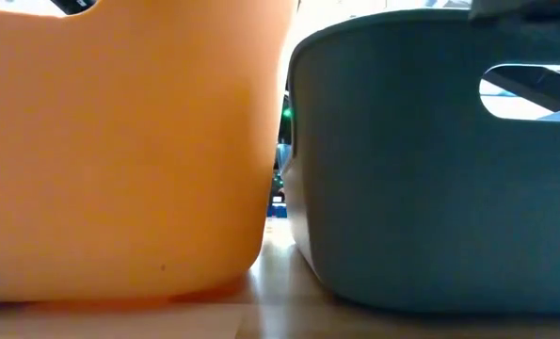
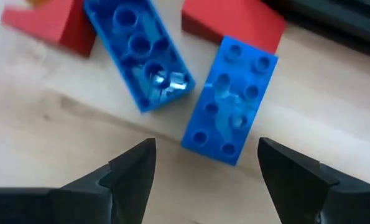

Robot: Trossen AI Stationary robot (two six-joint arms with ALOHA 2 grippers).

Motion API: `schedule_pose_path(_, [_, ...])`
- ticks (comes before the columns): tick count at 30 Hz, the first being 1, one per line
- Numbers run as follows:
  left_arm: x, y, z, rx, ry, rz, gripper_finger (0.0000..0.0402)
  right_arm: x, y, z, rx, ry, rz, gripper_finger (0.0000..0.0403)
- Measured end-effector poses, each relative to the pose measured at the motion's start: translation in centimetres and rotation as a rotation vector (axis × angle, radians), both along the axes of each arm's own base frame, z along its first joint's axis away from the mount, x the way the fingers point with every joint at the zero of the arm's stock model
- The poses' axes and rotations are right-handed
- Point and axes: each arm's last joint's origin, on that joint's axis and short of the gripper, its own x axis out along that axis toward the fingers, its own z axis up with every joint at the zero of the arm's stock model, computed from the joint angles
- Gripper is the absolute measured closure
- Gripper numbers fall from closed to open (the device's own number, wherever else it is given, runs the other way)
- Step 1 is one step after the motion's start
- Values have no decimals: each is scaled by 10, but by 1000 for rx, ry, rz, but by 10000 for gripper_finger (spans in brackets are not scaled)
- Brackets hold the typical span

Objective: Sort blocks
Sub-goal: Put the blue game piece into the left transparent bin

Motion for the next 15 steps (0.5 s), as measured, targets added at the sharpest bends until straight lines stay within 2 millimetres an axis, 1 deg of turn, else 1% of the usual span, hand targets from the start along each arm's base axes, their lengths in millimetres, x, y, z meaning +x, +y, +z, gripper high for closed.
schedule_pose_path(8, [0, 0, 0, -5, -8, -16, 167, -9, -21, 1, 9, -40, -72, 107])
schedule_pose_path(15, [1, 1, 3, 27, -20, -26, 167, -8, -22, 1, 9, -48, -76, 107])
